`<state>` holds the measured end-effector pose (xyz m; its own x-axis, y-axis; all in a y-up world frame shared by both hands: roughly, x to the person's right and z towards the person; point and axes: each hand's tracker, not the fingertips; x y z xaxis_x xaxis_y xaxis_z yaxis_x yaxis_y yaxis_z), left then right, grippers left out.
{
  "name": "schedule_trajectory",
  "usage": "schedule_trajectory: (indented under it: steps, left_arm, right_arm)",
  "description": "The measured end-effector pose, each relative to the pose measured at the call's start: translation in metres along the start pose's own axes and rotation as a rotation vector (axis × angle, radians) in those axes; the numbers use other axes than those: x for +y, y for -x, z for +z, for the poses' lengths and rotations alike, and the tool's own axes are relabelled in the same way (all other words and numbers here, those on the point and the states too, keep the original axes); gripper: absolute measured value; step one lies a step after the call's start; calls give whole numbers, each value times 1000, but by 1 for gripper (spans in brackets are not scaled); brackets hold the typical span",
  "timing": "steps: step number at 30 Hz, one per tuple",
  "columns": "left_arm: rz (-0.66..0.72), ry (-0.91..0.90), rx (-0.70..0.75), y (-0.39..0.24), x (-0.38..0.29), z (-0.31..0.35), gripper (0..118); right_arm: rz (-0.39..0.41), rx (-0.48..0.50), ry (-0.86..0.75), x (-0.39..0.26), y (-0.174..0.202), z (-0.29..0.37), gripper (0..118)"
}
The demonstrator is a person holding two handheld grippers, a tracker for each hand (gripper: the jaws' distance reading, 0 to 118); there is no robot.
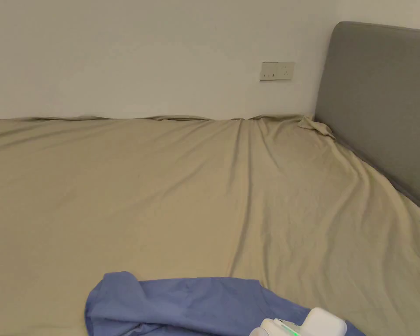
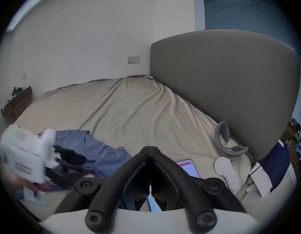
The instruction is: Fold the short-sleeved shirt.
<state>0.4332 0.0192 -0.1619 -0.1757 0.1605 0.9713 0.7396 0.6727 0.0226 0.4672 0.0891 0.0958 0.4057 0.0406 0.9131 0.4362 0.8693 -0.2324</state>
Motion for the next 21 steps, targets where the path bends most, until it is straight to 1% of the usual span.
schedule_trajectory:
  steps: [2,3,4,5,6,7,8,9,11,14,16,17,19,20,21]
  left_arm:
    - [38,-64,26,15,-1,47,66]
    - [69,-105,31,26,-7,82,66]
    - [109,-149,69,36,-14,114,59]
    - [130,-208,121,43,-25,147,25]
    - [142,-288,220,49,-44,183,0]
    - [178,-328,358,52,-62,213,0]
    - [201,-329,462,57,-78,234,0]
    - [215,-274,497,65,-96,255,0]
    - [278,-230,597,74,-129,279,0]
    - [398,-205,669,88,-173,310,0]
    - [478,-207,723,98,-195,323,0]
    - [496,-212,735,103,-204,328,0]
    - [575,-208,766,124,-224,337,0]
    - [634,-217,776,135,-236,340,4]
    - [709,-205,776,152,-252,342,29]
  right_arm:
    - [-3,23,-5,2,7,0,2]
    - [-4,40,-10,2,12,2,2]
    - [-3,54,-14,2,17,3,2]
    - [0,61,-17,2,22,4,2]
    - [3,72,-21,1,28,7,2]
    - [7,88,-26,0,33,9,2]
    - [8,99,-25,0,38,10,2]
    - [12,120,-27,-1,44,10,2]
    - [26,140,-25,-2,56,11,2]
    - [39,175,-21,-2,74,12,2]
    - [44,199,-18,-2,85,13,2]
    - [52,206,-16,-1,90,13,2]
    - [70,221,-13,0,98,14,2]
    - [77,227,-11,0,101,15,2]
    - [86,232,-8,0,103,15,2]
